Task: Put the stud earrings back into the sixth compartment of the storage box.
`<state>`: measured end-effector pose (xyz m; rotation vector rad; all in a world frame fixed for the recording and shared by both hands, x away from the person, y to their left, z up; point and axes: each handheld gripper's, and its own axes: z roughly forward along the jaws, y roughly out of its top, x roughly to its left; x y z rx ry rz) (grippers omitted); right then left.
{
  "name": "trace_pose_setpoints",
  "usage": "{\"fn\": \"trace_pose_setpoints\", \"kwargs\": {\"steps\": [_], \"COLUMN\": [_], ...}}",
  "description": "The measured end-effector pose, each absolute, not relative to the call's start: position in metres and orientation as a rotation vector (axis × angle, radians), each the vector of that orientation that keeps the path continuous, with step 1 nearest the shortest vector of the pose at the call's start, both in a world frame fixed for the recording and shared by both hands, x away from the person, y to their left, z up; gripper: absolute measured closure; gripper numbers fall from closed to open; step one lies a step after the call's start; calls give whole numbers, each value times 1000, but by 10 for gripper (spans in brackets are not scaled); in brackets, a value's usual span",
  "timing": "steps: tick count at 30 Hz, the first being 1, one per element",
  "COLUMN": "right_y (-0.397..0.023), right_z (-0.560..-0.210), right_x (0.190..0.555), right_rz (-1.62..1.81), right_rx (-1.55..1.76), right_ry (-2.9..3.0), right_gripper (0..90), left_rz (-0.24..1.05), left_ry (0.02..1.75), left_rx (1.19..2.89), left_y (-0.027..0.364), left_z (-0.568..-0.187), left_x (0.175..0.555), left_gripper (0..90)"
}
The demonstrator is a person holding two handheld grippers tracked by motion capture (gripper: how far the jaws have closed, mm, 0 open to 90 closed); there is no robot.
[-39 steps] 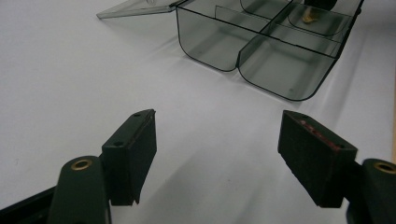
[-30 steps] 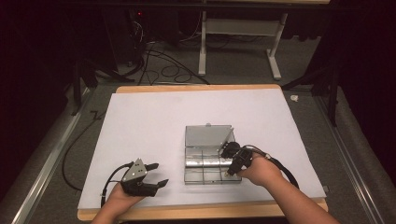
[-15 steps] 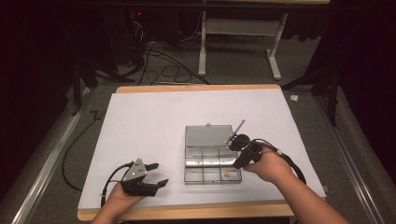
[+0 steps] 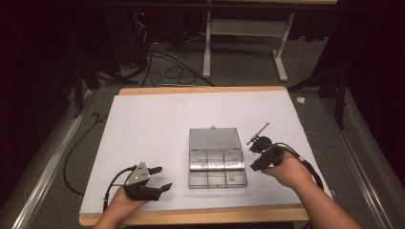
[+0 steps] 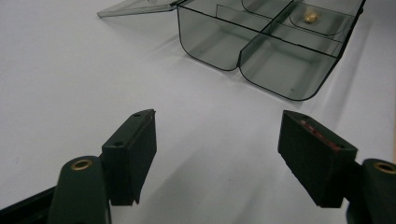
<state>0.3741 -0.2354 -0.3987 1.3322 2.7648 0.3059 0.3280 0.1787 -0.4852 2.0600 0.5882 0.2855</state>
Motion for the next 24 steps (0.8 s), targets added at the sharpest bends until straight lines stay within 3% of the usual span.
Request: {"fn": "trace_pose_setpoints", "kwargs": {"steps": [11, 24], "right_y": [-270, -305], "right_z": [-417, -464], "right_x": [365, 327], "right_rz": [432, 938], "right_rx": [1408, 1414], "right_ry": [2652, 2232], "right_gripper": [686, 447], "left_rz": [281, 291], "left_ry": [597, 598], "left_rx": [2056, 2062], "left_y": [179, 178], "left_z": [-485, -485], "left_x": [329, 328], "left_gripper": [288, 288]}}
